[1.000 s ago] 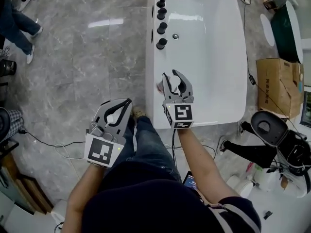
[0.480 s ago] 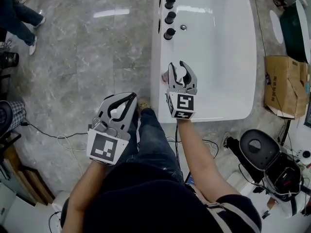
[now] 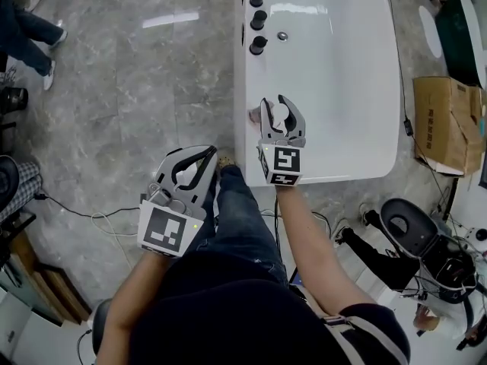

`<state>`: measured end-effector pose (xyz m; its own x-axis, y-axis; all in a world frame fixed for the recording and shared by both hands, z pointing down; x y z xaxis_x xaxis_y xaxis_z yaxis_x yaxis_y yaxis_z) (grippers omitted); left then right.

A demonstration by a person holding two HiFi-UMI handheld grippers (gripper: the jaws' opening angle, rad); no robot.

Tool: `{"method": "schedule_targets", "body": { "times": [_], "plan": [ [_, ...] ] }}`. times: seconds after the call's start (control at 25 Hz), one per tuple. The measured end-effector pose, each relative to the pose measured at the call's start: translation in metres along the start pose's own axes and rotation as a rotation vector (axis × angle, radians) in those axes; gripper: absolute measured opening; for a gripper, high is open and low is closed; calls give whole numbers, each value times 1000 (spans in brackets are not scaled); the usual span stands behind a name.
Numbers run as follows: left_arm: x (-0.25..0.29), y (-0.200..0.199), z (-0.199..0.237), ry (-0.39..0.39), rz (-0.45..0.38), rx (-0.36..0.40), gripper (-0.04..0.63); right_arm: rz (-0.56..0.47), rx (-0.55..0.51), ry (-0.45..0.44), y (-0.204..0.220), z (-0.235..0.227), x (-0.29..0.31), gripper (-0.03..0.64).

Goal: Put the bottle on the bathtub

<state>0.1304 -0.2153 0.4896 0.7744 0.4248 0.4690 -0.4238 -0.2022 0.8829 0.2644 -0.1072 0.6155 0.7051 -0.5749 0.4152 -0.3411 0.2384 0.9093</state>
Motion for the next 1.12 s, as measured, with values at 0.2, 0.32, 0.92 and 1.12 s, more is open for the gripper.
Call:
{"method": "schedule_targets", "body": {
  "times": [0.2,0.32,0.92,1.12],
  "plan": [
    [2,-4,-8,14,-11,4,23,8,27,-18,4,0,-7,201],
    [1,-9,-9,18,-19,11,23,17,49,-33,6,1,-9,232],
    [4,-18,-22,47,-30,21,23,136,69,-72,38,13,-54,288],
    [1,-18,-19,51,-53,28,23,160,91,-27,39,16,-94,283]
  ]
}}
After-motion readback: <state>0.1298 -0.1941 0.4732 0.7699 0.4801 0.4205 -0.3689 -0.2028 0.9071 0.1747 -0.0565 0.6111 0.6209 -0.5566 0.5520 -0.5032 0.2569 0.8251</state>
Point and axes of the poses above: the fingertips, and each gripper's own axes: x forward along the fingers, z to its left, y out of its underside, the point moved 3 cm from there along -x, backward along the fingers, and after that the axes turned 4 degrees about x, right-handed, at the moved point
